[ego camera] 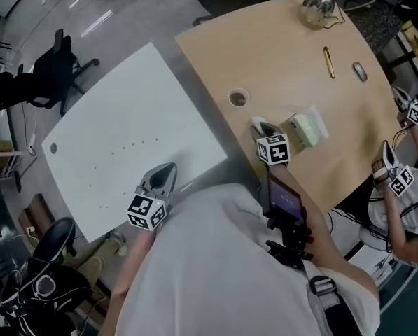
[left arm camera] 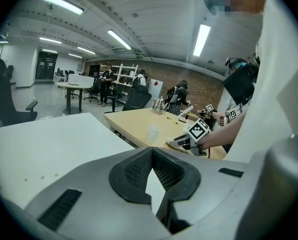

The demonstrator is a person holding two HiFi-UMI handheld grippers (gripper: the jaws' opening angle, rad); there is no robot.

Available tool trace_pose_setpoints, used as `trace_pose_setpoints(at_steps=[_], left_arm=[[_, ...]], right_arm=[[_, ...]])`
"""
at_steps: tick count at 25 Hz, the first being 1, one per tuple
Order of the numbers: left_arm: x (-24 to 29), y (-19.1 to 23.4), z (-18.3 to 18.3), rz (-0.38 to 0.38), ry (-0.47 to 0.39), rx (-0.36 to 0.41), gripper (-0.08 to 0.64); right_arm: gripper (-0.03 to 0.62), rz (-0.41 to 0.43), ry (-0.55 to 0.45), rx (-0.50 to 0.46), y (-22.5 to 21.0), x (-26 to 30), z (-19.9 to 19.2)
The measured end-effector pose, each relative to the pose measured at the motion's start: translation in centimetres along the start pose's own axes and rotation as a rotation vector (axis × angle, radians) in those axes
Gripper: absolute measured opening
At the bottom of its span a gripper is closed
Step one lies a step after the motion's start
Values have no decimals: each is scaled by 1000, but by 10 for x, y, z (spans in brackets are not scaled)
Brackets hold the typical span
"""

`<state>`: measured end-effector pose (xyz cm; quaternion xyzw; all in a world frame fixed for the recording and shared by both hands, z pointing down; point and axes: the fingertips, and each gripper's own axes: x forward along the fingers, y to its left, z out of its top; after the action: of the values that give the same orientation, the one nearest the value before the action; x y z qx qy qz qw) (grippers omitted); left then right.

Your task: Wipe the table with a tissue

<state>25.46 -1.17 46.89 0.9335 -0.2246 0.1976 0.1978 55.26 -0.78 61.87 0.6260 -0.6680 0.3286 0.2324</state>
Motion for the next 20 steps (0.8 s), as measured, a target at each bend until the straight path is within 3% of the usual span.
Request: trace_pose_setpoints(at_steps=[5,9,11,15,17,20], left_arm=[[1,4,1,13,-10,-11,5],[0,7,0,28,-12,-17,5],[0,7,-2,43,-13,-24,5],[-2,10,-2,63,-26,-33,5],[-7,11,-3,80,-31,-43,5],[-15,12,-7,107,-40,-65,5]], right_arm=[[115,164,-136,67,33,-22,25],[115,441,-290,151,84,-47,61],[115,593,-309,221,109,-57,75],[115,872,-311,459,147,-65,93],[115,969,-309,534,160,-68,99],[115,1047,-300,576,174,-68,106]])
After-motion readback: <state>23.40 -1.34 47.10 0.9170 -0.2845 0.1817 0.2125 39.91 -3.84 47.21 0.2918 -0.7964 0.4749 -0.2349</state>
